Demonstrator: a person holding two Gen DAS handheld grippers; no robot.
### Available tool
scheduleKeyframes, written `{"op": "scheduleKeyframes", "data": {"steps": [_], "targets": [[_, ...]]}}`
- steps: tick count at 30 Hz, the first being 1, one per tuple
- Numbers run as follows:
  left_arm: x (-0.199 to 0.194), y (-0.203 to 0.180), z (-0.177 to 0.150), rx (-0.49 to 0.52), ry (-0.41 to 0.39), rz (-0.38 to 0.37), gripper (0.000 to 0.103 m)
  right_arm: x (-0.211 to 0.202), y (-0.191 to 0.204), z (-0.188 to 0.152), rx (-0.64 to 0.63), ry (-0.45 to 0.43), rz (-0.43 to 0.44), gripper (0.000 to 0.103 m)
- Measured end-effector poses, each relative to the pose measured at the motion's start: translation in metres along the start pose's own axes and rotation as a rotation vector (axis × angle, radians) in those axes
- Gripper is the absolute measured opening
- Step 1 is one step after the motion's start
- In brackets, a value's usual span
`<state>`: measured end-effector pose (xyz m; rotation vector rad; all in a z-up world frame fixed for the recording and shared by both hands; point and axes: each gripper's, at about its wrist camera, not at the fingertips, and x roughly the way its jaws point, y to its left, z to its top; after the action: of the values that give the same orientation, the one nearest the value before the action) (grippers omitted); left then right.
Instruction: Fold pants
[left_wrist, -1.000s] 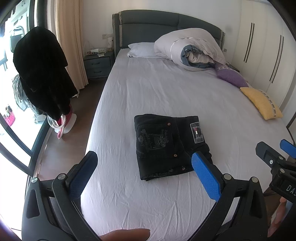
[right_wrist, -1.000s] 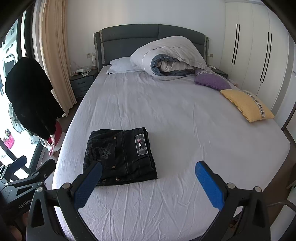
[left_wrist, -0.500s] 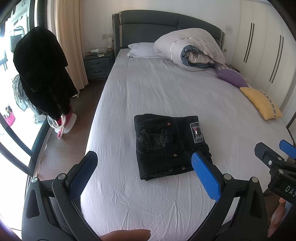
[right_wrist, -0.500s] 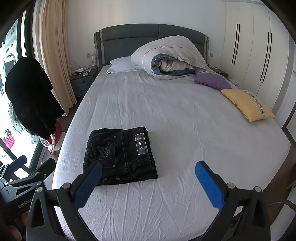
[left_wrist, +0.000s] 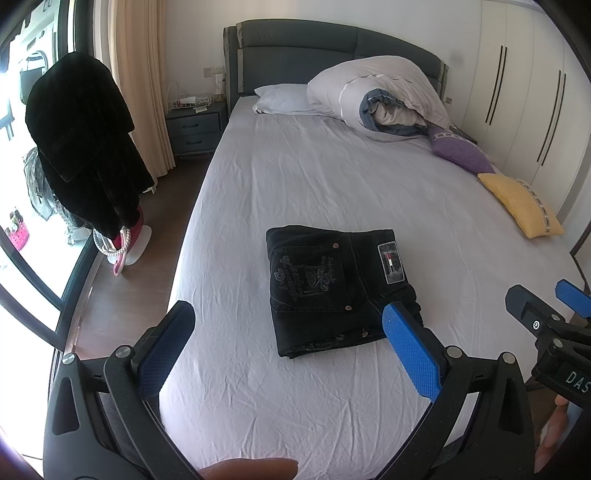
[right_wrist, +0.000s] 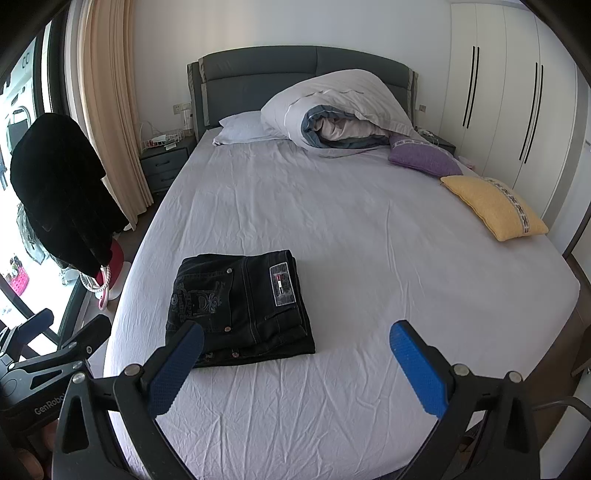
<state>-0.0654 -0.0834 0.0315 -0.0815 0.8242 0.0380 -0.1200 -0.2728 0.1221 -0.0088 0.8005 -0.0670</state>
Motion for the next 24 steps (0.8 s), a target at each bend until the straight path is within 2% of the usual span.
{"op": "scheduleKeyframes", "data": {"steps": [24], "targets": [[0.0015,-0.0002,-0.0022,-0.003,0.002,0.000,0.103,-0.0019,-0.0019,0.0010,-0.003,0.003,0.000,0.103]]}}
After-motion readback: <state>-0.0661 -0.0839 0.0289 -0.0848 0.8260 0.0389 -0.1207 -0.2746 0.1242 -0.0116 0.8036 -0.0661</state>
